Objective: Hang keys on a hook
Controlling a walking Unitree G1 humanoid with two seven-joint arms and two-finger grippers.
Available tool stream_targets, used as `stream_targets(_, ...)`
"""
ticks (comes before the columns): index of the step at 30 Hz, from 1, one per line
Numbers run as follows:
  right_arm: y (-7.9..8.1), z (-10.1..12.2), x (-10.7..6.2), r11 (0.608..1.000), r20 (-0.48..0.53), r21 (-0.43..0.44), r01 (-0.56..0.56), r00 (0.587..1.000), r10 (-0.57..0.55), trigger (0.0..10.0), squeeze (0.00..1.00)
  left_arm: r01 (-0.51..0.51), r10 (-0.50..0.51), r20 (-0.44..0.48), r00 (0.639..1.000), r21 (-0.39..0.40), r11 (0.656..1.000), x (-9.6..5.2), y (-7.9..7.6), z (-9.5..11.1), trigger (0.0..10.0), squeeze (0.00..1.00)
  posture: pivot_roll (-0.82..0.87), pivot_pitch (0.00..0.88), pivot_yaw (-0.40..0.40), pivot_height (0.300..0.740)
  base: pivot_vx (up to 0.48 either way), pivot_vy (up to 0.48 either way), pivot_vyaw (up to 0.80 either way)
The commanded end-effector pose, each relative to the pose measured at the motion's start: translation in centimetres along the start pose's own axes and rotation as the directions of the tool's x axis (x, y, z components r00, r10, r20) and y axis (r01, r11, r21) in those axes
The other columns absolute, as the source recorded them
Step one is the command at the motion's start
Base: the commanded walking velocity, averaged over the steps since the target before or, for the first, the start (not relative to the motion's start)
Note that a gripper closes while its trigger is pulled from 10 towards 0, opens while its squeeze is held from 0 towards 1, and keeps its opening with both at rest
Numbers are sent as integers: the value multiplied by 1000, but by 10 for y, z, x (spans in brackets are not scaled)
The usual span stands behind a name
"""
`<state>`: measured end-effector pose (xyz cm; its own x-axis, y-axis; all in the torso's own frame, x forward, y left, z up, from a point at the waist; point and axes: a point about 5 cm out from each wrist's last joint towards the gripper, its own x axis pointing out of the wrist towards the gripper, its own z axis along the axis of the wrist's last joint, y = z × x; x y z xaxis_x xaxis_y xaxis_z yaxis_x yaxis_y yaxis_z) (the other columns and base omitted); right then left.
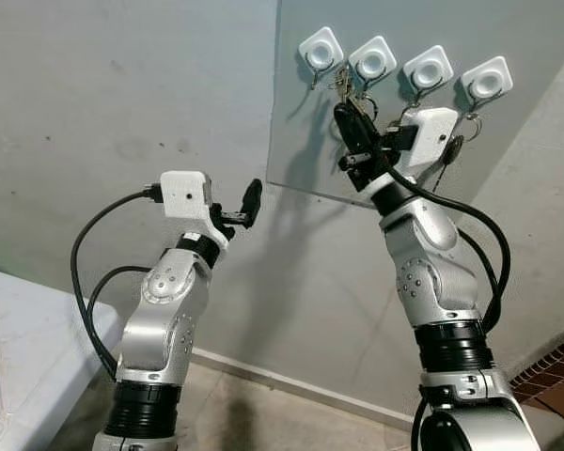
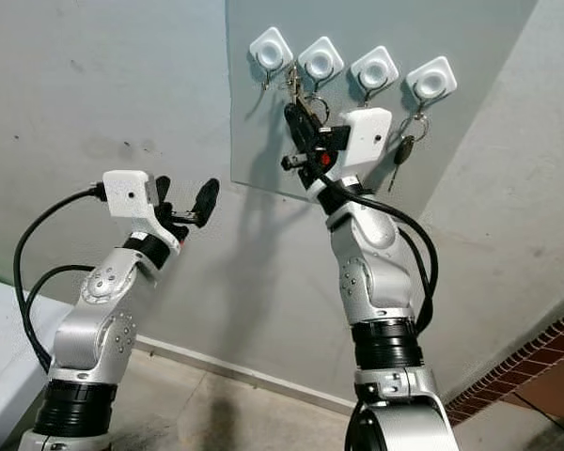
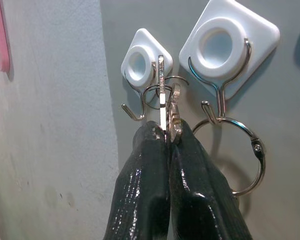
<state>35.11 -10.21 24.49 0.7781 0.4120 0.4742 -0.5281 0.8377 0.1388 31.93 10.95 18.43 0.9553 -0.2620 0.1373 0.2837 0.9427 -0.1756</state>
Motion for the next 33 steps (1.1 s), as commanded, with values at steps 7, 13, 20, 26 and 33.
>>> stream_targets(7,4,7,7,999,39,24,-31,999,30,10000,0,38,-38,23,999,-3,999,1,-7,8,10000,0,54,53,-44,724,0,0,0)
stream_targets(13,10,5,9,998,34,37,-58,998,57,10000,0,57,-57,12,998,-9,998,0,-10,6,10000,0,55,56,-47,724,0,0,0)
stream_targets(20,12,5,11,996,35,46,-72,997,70,10000,0,72,-72,6,997,-10,997,0,-14,6,10000,0,52,55,-45,724,0,0,0)
stream_targets(26,14,4,13,995,22,77,-71,997,69,10000,0,83,-83,5,997,-11,997,1,-15,6,10000,0,52,57,-46,724,0,0,0)
stream_targets(33,15,-3,13,993,-9,97,-62,998,64,10000,0,81,-81,4,997,-16,997,0,-15,6,10000,0,58,57,-50,724,0,0,0)
